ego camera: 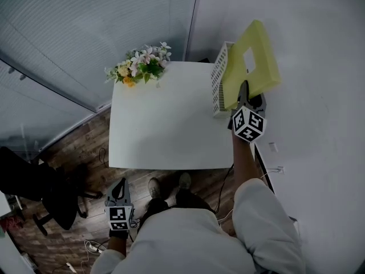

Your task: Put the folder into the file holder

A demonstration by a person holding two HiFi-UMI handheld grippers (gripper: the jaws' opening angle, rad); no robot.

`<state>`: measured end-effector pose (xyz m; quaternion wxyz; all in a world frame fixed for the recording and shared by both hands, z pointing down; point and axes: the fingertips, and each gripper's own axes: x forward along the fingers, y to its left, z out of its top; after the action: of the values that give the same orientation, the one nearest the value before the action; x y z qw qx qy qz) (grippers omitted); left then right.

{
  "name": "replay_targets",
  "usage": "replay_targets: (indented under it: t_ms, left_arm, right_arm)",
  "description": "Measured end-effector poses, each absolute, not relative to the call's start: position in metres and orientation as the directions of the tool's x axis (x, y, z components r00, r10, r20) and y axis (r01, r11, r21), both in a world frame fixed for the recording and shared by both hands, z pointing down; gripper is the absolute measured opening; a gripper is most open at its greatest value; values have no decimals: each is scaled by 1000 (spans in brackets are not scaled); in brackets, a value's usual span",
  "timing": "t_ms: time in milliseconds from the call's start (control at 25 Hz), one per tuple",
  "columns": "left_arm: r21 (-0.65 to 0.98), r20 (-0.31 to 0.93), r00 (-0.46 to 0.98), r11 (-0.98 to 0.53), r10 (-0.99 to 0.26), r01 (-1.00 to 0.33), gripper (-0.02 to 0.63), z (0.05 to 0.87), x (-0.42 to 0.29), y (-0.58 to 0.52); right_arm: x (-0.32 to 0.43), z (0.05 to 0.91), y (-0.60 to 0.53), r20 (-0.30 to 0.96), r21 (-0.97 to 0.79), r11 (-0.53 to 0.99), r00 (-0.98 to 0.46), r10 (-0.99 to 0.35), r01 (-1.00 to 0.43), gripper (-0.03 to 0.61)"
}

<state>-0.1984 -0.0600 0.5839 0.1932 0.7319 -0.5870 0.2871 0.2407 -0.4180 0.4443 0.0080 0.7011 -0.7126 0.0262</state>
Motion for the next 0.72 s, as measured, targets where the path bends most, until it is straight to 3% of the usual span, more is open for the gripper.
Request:
replay_targets:
  t_ms: [320,720]
  left_arm:
    - [-50,698,148,-254,-701,-966,8,601,-193,-63]
    - [-50,720,170,-295,-673,-954,8,613,-187,-66]
  right_arm:
    - [226,488,-413,23,7,19,-19,-1000,-1000,170]
    - [217,555,-411,89,31,-3,6,-996,-1000,183]
